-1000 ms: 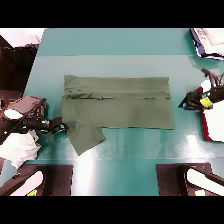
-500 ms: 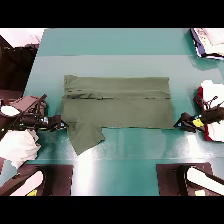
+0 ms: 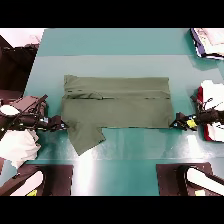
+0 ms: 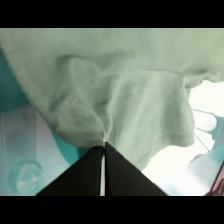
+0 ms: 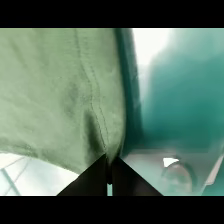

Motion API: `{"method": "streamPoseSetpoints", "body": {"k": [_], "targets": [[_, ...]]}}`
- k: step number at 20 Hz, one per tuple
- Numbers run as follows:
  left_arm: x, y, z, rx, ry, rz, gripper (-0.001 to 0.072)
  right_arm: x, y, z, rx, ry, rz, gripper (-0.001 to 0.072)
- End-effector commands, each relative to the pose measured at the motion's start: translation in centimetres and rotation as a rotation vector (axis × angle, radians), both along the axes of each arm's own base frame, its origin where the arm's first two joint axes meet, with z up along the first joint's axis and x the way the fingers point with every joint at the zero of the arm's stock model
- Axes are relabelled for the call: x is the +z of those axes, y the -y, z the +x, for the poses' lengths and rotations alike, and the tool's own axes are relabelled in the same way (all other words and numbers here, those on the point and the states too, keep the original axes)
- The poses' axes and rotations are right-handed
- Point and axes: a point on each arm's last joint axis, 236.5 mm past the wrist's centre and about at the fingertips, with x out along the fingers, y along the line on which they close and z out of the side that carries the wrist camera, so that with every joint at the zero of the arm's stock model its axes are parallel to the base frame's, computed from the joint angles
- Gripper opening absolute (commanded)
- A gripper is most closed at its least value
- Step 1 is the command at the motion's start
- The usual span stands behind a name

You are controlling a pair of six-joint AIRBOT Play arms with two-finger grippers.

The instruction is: Fold the shirts.

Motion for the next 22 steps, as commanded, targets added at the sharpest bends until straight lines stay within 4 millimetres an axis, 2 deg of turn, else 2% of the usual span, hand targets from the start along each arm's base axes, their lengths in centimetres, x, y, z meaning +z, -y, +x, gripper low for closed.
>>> {"method": "streamPoseSetpoints", "body": {"k": [1,6,8,9,10,12,15,18,22], "targets": [[1.2,0.1,-1.5,-0.096,-0.034,-0.004,0.0023,1.6,-0.3,-1.0,0.098,-0.005,-0.011,0.0013],[5.7,0.7,-4.4,-0.174,0.020,0.007,0.0024,7.6,4.4,-4.4,0.220,-0.014,-0.264,0.0013],[7.0,1.3,-5.9,-0.185,0.004,-0.015,0.0024,9.7,4.7,-4.6,0.208,0.036,-0.309,0.0013],[7.6,1.9,-6.1,-0.180,-0.012,-0.050,0.0024,10.5,4.6,-4.2,0.189,0.068,-0.320,0.0013],[8.2,2.5,-5.5,-0.164,0.012,-0.081,0.0024,11.1,4.6,-3.7,0.173,0.100,-0.329,0.0013],[9.6,2.9,-2.4,-0.092,0.117,-0.111,0.0024,12.2,4.8,-1.9,0.146,0.173,-0.344,0.0013],[12.6,0.7,4.3,0.062,0.351,-0.030,0.0024,13.1,6.0,1.2,0.106,0.213,-0.365,0.0013],[14.4,-0.6,8.0,0.115,0.426,-0.006,0.0024,13.4,6.6,4.6,0.094,0.230,-0.338,0.0013],[14.4,-0.9,12.2,0.128,0.433,-0.050,0.0025,12.8,6.8,8.9,0.068,0.252,-0.280,0.0013]]}}
